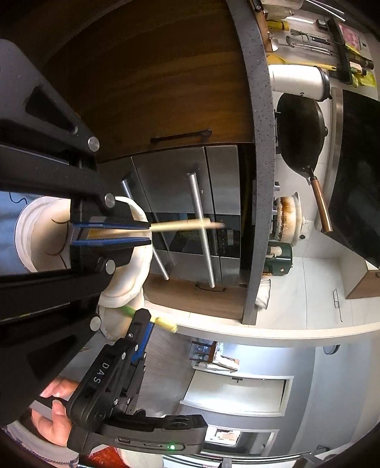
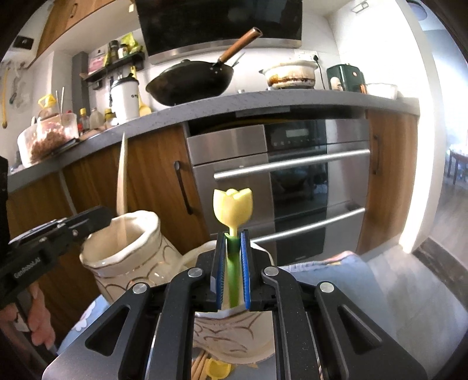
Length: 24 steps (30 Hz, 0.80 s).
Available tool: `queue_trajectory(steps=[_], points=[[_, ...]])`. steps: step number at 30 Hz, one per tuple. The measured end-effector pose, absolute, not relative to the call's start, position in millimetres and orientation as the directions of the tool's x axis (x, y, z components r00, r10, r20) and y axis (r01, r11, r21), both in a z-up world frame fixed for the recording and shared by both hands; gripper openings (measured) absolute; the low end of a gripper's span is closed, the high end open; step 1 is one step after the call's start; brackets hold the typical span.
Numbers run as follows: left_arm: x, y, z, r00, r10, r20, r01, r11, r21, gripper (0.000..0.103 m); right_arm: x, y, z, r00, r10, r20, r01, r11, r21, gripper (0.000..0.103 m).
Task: Organize utensils
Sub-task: 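Drop the chopstick into the larger pot while the right drops the spoon in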
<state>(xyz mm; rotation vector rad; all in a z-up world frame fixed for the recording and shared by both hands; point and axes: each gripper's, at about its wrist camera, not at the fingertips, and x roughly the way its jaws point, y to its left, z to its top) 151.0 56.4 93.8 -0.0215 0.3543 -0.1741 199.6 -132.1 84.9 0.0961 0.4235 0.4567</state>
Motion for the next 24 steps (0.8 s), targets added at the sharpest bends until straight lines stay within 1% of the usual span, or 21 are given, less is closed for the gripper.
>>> queue_trajectory(steps=[5, 7, 9, 10, 11, 12, 13, 14, 15, 16, 18, 20, 24], points=[[148.2, 56.7, 97.0, 0.923, -0.163, -0.350, 0.156, 0.987, -0.047, 0.007, 195.3, -136.1, 87.0, 0.818, 0.446, -0.363, -0.407, 0.895, 0.183, 0.021], [146.4, 57.3, 98.4, 0.922, -0.160, -0.353, 0.152, 0.987, -0.049, 0.014, 193.2, -138.5, 88.6, 0.821, 0.446, -0.356, -0.405, 0.895, 0.187, 0.031], [143.7, 58.7, 100.7, 0.926, -0.154, -0.345, 0.146, 0.988, -0.049, 0.029, 190.2, -143.1, 91.4, 0.828, 0.444, -0.342, -0.400, 0.896, 0.195, 0.040], [142.2, 59.6, 101.8, 0.928, -0.153, -0.340, 0.145, 0.988, -0.049, 0.033, 188.8, -145.3, 92.5, 0.831, 0.443, -0.337, -0.398, 0.896, 0.198, 0.041], [139.6, 60.2, 102.8, 0.930, -0.151, -0.335, 0.143, 0.989, -0.048, 0.040, 187.0, -147.9, 93.7, 0.833, 0.442, -0.333, -0.395, 0.896, 0.201, 0.046], [137.8, 60.8, 103.9, 0.931, -0.147, -0.333, 0.139, 0.989, -0.048, 0.050, 185.2, -150.5, 95.2, 0.837, 0.439, -0.327, -0.391, 0.898, 0.203, 0.054], [135.2, 61.4, 105.0, 0.934, -0.141, -0.329, 0.133, 0.990, -0.049, 0.056, 183.4, -152.8, 96.4, 0.839, 0.438, -0.322, -0.390, 0.898, 0.205, 0.058], [131.8, 62.6, 106.2, 0.937, -0.134, -0.322, 0.123, 0.991, -0.053, 0.068, 181.0, -155.5, 97.6, 0.842, 0.439, -0.315, -0.389, 0.897, 0.209, 0.066], [129.4, 64.0, 107.2, 0.940, -0.130, -0.315, 0.119, 0.991, -0.056, 0.076, 177.6, -159.3, 98.9, 0.846, 0.436, -0.307, -0.385, 0.898, 0.214, 0.074], [124.2, 65.7, 108.8, 0.944, -0.126, -0.304, 0.114, 0.992, -0.059, 0.080, 174.9, -161.9, 100.1, 0.850, 0.433, -0.299, -0.382, 0.899, 0.216, 0.078], [117.0, 67.6, 111.5, 0.952, -0.108, -0.288, 0.097, 0.994, -0.052, 0.094, 167.0, -167.9, 103.1, 0.862, 0.420, -0.284, -0.371, 0.904, 0.211, 0.090], [111.0, 68.7, 114.0, 0.957, -0.098, -0.275, 0.089, 0.995, -0.046, 0.098, 160.3, -172.2, 106.6, 0.872, 0.405, -0.276, -0.360, 0.911, 0.200, 0.095], [97.9, 69.5, 115.4, 0.956, -0.099, -0.275, 0.093, 0.995, -0.035, 0.098, 147.6, -181.2, 111.8, 0.886, 0.380, -0.267, -0.344, 0.923, 0.170, 0.098]])
